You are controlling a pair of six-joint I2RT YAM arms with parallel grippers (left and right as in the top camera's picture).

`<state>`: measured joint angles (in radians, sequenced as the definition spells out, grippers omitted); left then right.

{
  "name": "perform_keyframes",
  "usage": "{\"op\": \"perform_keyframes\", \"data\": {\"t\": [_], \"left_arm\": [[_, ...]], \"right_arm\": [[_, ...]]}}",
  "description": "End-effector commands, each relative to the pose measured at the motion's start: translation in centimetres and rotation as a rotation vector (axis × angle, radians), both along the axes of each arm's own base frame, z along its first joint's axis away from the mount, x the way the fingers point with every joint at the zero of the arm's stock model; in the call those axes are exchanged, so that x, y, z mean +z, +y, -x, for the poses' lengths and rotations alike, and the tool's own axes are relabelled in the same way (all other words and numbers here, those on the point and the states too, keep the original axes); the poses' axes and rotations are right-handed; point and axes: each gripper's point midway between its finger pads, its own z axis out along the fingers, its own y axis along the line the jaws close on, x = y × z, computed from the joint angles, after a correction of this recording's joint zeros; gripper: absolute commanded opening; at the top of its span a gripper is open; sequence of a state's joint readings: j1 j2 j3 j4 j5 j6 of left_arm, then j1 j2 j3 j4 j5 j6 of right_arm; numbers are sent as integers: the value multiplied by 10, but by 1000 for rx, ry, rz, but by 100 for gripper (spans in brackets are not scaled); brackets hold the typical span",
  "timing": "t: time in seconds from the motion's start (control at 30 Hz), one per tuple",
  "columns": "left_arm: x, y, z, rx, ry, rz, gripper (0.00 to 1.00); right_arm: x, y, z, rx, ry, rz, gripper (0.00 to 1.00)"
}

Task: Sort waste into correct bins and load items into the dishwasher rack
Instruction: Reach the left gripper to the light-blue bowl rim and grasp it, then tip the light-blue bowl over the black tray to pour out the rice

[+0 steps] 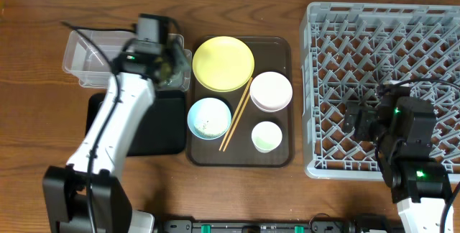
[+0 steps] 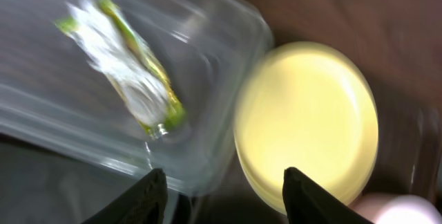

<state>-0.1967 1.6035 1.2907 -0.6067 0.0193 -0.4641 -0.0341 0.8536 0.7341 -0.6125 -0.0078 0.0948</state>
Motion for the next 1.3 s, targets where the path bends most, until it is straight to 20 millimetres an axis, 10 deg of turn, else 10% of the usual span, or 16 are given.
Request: {"op": "perform_keyframes", "data": {"t": [0.0, 0.3, 0.67, 1.27], "left_arm": [[-1, -36, 21, -211, 27, -81, 56], [-55, -106, 83, -448, 210, -146, 55], [-120, -123, 105, -517, 375, -212, 50], [-128, -124, 104, -517, 387, -216, 6]], "right_arm": [[10, 5, -2, 15, -25, -6, 99], [10, 5, -2, 15, -25, -7, 99], [10, 5, -2, 15, -25, -7, 99], [10, 5, -2, 15, -24, -6, 99]]}}
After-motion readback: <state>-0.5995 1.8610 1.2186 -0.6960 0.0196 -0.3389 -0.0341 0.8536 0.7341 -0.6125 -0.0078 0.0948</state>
